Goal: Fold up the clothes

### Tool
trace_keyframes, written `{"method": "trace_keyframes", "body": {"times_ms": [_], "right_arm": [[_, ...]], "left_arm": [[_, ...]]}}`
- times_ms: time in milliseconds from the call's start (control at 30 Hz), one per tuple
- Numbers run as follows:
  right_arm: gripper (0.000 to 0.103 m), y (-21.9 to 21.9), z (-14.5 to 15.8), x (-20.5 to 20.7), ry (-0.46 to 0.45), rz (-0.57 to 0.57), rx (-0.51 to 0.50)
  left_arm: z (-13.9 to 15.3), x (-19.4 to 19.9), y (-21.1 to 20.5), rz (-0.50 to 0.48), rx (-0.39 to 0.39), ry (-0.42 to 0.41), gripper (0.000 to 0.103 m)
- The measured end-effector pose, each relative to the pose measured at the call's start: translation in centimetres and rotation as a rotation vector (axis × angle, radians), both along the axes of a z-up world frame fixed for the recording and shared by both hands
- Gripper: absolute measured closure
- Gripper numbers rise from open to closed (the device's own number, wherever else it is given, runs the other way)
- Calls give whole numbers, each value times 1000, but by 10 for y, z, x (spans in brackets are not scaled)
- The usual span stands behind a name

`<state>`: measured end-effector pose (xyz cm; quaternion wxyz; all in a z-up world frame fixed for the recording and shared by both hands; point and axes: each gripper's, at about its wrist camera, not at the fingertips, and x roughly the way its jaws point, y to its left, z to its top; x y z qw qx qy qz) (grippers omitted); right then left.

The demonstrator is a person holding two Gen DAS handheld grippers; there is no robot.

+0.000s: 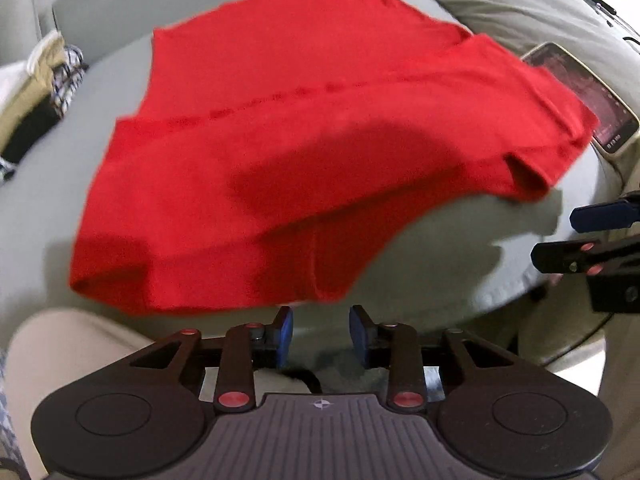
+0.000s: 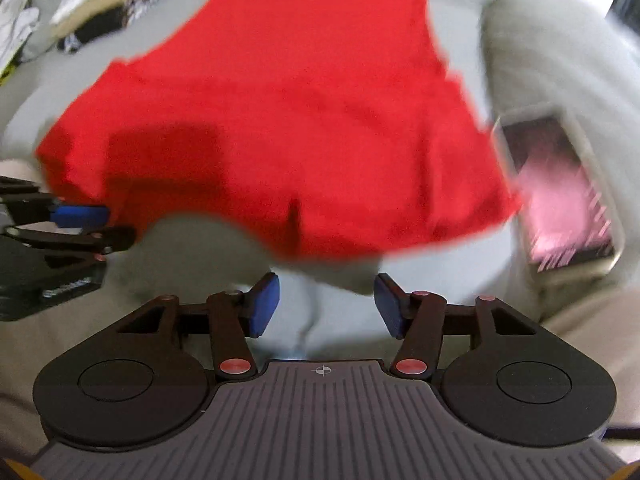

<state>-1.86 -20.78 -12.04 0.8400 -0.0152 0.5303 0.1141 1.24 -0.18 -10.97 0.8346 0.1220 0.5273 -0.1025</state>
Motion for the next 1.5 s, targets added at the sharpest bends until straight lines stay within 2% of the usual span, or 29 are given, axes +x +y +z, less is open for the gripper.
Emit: {"method": "trace_keyframes", "body": {"times_ms": [67, 133, 333, 533, 633, 767, 900, 1000, 1133, 1267, 1333, 1433, 1500], "right_arm": [[44, -8, 3, -2, 22, -21, 52], [43, -17, 16, -2, -12, -50, 91], [32, -42, 88, 8, -210, -119, 208], [24, -52, 165, 35, -420, -115, 185], [24, -55, 187, 61, -467, -121, 187], [24, -60, 200, 103, -470, -144, 223], [25, -69, 186, 161, -410, -185, 281], [29, -74, 152, 214, -344, -207, 273], [59, -82, 102, 285, -272, -230, 268], [59, -102, 52, 351, -260, -301, 355], [59, -110, 30, 381, -267, -362, 394], [59, -114, 3, 422, -267, -390, 385], [59, -111, -9, 446, -265, -380, 353]], "left_arm": [[8, -1, 5, 10, -31, -27, 70], [22, 1, 11, 23, -57, -75, 69], [90, 19, 39, 65, -134, -261, 62], [160, 49, 67, 136, -143, -480, 60], [174, 76, 81, 168, -181, -513, 60], [167, 128, 94, 197, -168, -525, 60], [136, 196, 109, 213, -244, -446, 60], [102, 248, 113, 182, -252, -405, 60], [54, 316, 127, 165, -204, -364, 60], [18, 368, 149, 231, -242, -321, 60], [6, 386, 150, 261, -219, -326, 61], [-9, 411, 152, 279, -189, -338, 62], [-15, 428, 158, 285, -243, -331, 65]]}}
